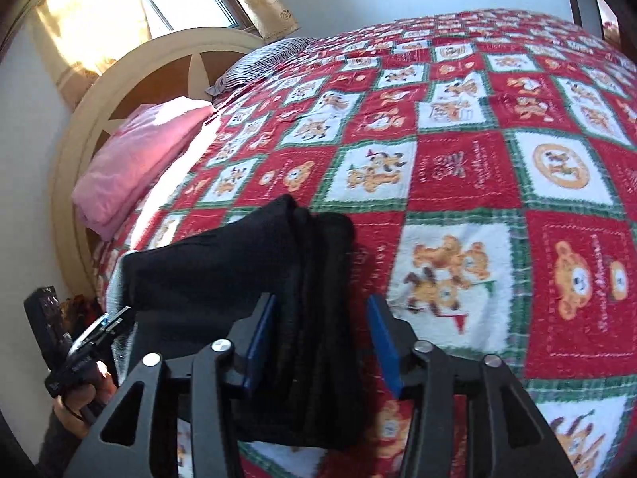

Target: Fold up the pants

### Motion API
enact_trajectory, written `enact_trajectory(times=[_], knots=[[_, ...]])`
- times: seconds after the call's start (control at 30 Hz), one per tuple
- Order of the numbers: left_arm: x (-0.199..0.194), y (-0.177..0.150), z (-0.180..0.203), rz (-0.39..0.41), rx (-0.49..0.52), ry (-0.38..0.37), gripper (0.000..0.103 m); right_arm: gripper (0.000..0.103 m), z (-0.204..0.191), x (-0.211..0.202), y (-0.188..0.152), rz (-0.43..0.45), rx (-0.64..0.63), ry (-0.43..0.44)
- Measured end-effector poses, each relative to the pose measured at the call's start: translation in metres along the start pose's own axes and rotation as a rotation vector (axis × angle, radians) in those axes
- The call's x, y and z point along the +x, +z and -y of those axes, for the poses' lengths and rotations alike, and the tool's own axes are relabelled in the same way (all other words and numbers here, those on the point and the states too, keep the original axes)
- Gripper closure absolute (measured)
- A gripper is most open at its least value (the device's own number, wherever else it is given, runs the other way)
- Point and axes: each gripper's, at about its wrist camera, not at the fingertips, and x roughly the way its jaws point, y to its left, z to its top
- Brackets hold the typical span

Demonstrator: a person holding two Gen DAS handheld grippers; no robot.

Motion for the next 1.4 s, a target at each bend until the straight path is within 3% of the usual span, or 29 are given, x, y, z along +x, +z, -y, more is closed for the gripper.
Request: enact_trajectory(times=[0.2,0.47,0.63,1.0,1.17,1.4], knots=[[-0.002,-0.003,-0.006,0.009,0.023,0.087,0.005,0.045,0.010,0.005,-0.001,-0.008,0.015,-0.024],[-0.019,0.002,-0.001,0.016,0.064,0.166,0.004,0.043,0.005,-0.012,-0.004,0.043,-0.006,-0.091],[-0.042,0.008,0.007,0.056,0.093,0.199,0.004,0.042,-0.002,-0.044,-0.010,0.100,-0.052,-0.210],[-0.090,0.019,0.043,0.135,0.124,0.182,0.004,0.039,-0.034,-0.126,-0.035,0.206,-0.146,-0.166],[-0.115,0.024,0.061,0.192,0.143,0.169,0.001,0.036,-0.055,-0.158,-0.038,0.279,-0.221,-0.192],[-0.134,0.031,0.075,0.248,0.171,0.152,0.000,0.035,-0.077,-0.184,-0.040,0.320,-0.254,-0.166]])
